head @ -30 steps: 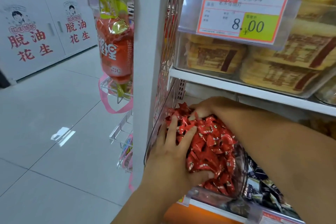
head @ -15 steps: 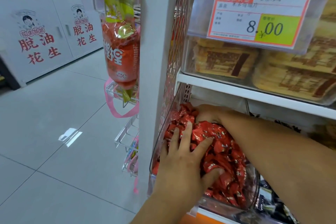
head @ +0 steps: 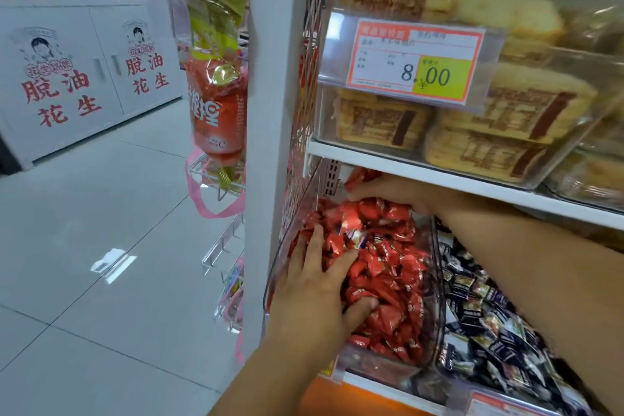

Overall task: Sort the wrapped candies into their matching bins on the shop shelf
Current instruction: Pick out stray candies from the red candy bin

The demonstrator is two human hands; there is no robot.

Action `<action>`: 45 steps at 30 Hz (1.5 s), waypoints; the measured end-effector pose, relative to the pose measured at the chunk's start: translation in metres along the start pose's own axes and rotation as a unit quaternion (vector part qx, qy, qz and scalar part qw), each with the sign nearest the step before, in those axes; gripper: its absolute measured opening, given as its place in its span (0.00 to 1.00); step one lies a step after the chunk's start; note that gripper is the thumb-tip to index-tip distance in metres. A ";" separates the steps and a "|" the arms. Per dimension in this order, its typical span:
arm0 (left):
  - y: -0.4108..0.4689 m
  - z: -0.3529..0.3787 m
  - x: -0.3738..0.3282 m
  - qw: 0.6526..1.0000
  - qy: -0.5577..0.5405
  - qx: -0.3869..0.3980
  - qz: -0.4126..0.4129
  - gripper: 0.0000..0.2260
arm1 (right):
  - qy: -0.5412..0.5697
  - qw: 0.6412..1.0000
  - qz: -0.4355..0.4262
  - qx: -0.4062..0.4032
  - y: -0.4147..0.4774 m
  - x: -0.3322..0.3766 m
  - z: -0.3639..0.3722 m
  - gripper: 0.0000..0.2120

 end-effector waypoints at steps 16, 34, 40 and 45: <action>0.000 -0.004 0.003 0.999 -0.022 -0.027 -0.019 0.34 | -0.235 0.970 -0.059 0.004 -0.043 0.012 0.020 0.25; -0.004 -0.007 0.007 0.997 -0.056 -0.058 0.006 0.31 | -0.105 0.980 -0.051 -0.162 -0.052 -0.004 -0.002 0.14; -0.006 -0.007 0.009 0.996 -0.051 -0.067 0.010 0.30 | -0.255 0.961 -0.089 -0.053 -0.042 0.008 0.053 0.19; -0.007 -0.007 0.009 0.995 -0.063 -0.073 0.016 0.30 | -0.107 0.985 -0.036 -0.129 -0.048 0.001 0.005 0.12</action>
Point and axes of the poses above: each hand's wrist, its own y-axis towards the middle knuckle, its own z-axis out of the palm, x = y × z, the point moved 3 cm from there along y, towards the middle knuckle, and after that the axes turned 2 degrees about -y, right-handed, at the moved point
